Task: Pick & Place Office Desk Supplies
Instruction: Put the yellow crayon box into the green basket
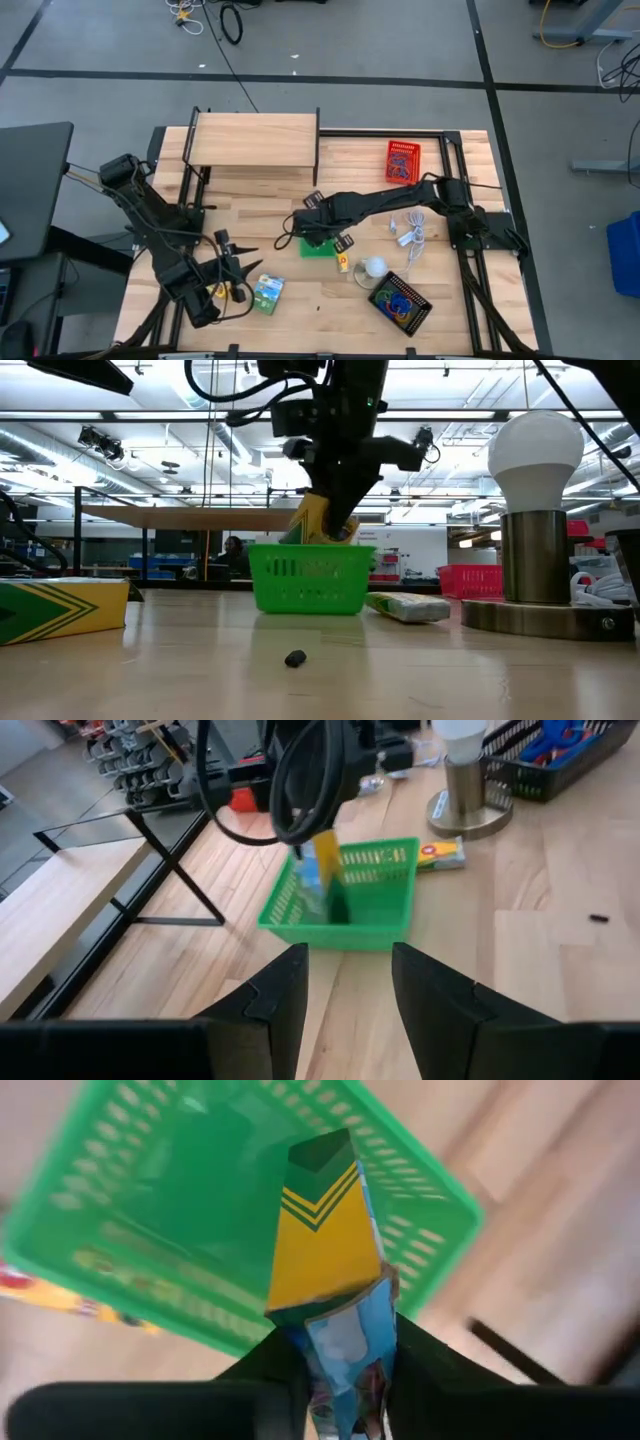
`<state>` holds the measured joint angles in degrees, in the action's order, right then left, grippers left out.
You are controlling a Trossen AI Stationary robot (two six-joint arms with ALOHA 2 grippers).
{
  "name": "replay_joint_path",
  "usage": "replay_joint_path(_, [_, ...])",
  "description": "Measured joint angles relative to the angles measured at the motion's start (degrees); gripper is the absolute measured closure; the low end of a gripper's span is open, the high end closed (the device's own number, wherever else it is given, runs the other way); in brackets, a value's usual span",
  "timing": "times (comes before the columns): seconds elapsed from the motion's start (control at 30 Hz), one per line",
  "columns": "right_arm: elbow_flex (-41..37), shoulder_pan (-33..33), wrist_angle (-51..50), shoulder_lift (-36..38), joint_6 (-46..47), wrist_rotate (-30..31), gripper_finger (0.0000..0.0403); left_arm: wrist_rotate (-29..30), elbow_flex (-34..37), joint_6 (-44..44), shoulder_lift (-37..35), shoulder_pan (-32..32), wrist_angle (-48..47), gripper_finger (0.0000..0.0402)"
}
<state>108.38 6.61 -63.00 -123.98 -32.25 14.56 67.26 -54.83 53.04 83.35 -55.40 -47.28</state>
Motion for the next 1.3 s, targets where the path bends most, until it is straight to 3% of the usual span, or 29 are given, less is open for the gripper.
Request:
replay_joint_path(0.17, [0.02,0.33,0.79,0.02,-0.44,2.62,0.022,-0.55,0.0,-0.13,0.0,-0.11,0.39,0.0248])
replay_joint_path(0.27, [0.04,0.31,0.53,0.02,0.34,2.6,0.0194,-0.85,0.0,-0.77,0.0,-0.11,0.9,0.0248])
replay_joint_path(0.73, [0.04,0.6,3.91,0.02,3.14,10.51,0.0256,-1.77,0.0,-2.14,0.0,-0.11,2.55,0.0248])
replay_joint_path(1.0, [0.04,2.38,3.57,0.04,3.08,16.32,0.0255,-2.82,0.0,-2.41,0.0,-0.11,3.15,0.0248])
replay_joint_path(1.3, [0.04,6.5,3.44,0.21,3.47,18.53,0.0255,-2.82,0.0,-2.57,0.02,-0.11,3.49,0.0248])
